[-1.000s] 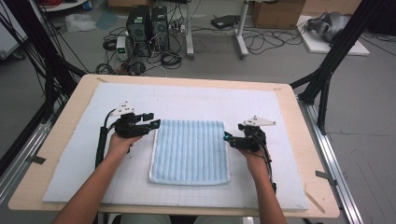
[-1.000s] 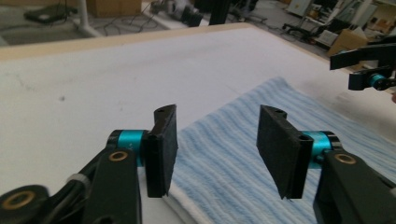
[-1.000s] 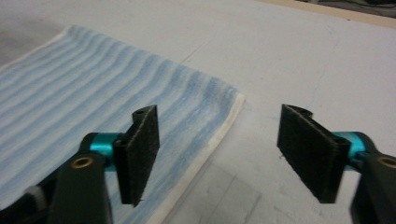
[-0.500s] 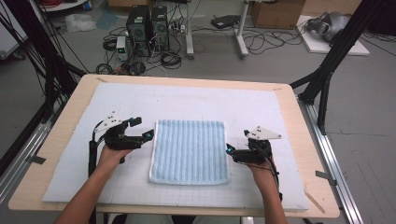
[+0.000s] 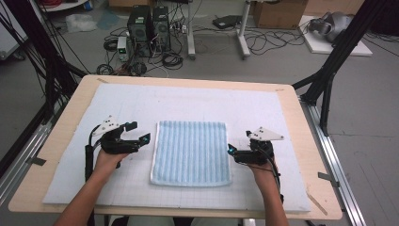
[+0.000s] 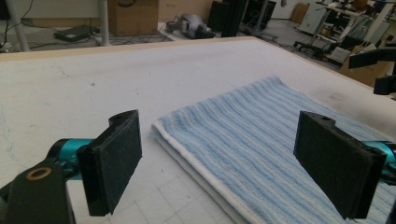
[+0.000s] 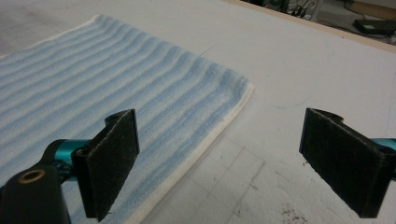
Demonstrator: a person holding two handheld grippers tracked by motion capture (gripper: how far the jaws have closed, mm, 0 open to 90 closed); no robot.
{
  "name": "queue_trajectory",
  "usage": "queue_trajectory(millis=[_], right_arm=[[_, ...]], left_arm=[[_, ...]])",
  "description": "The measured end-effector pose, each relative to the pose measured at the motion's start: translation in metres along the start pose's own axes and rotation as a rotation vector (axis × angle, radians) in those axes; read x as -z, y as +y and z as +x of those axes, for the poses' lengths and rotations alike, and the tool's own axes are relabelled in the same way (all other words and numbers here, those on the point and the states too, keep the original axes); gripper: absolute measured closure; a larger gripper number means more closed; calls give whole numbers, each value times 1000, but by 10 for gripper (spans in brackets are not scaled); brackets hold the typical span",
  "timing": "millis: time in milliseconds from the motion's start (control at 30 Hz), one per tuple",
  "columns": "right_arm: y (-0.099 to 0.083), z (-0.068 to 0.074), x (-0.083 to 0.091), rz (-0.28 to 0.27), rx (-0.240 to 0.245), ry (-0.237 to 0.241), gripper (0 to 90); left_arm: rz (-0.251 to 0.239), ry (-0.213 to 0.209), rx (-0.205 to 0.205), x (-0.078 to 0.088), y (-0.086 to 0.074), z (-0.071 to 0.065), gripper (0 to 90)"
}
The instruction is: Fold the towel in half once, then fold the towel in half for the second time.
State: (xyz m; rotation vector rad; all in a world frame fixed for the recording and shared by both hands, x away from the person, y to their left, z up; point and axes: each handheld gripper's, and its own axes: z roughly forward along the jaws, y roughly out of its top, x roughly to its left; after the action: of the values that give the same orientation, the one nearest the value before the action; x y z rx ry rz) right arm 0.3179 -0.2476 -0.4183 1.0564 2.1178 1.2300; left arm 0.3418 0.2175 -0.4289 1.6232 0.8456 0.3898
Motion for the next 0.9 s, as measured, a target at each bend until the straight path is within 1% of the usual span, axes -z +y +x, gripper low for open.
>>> queue_trajectory(millis=[67,133,233,300,433,533,633,733,767,800,900], right_arm=[[0,-1,0,2,1,1,113],[-1,-1,0,2,0,-2,113],[-2,-2,1,-4,-9,3,113],[-3,-2,1,0,-12,3,113],[-4,-2,-1,11,-12,5,113],[-4,-1,-1,12,-9,10,113],[-4,-2,-1,12,-9,17,113],[-4,-2,-1,7,-18,20,113],[-4,-2,0,4,-22,22,113],[-4,-3,0,3,-18,21,113],[-4,-3,0,5,-24,21,113]], left_arm=[[0,7,4,-1,0,1,156],[3,4,12,-2,-1,1,156],[12,7,9,-3,-2,1,156],[18,14,0,-5,-2,1,156],[45,15,14,-8,-4,2,156],[51,19,15,-9,-5,3,156],[75,15,12,-13,-6,2,156],[95,31,16,-16,-6,2,156],[112,36,11,-18,-5,3,156],[133,31,0,-19,-3,3,157],[148,34,8,-23,5,7,164]])
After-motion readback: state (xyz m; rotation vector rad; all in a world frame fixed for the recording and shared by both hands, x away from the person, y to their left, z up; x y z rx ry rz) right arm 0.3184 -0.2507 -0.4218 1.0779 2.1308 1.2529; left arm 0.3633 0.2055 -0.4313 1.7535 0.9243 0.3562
